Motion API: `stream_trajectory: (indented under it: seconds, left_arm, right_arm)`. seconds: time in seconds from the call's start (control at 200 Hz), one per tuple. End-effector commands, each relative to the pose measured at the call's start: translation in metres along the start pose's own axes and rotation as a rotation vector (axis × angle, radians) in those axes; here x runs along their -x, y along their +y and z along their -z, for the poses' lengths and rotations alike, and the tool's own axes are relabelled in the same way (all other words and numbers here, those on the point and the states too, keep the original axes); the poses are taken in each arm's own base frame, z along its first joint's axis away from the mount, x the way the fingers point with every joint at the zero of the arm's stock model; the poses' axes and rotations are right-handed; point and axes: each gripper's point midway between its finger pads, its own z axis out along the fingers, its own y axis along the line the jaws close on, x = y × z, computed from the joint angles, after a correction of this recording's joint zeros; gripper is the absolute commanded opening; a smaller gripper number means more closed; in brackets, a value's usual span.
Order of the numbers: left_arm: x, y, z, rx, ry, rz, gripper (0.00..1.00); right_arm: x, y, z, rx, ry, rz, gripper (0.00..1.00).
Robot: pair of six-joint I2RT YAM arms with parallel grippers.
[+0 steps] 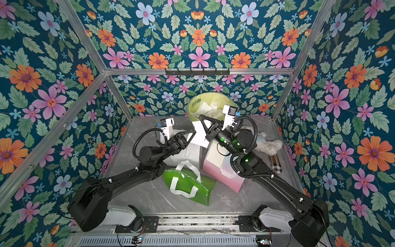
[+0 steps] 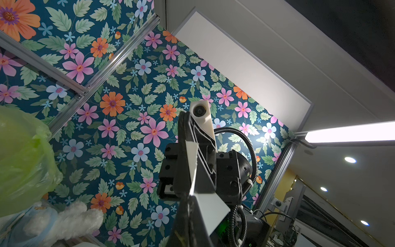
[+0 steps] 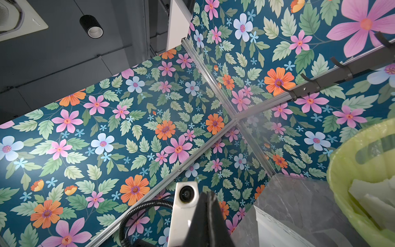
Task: Shred takeout receipts and throw away
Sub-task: Shred the takeout receipt.
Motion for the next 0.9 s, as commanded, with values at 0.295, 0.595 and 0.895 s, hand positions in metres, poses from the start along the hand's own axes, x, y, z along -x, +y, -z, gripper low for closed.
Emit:
stream_trajectory:
  seconds: [0.295,0.595,0.895]
  left_arm:
    - [-0.012,-0.001,0.003,0.130,0.162,-0.274,0.00]
    - [-0.026,0.032,0.023,0.367,0.391,-0.541,0.00]
    - [-0.030,0.028,0.024,0.346,0.484,-0.661,0.00]
  right_arm:
    - [0.009,0.010,0.029,-0.032,0.002,0.166,0.64]
    - [-0.015,-0.005,0.071,-0.162,0.194,0.432,0.84]
    - [-0.021,0.001,0.087,-0.141,0.254,0.545,0.99]
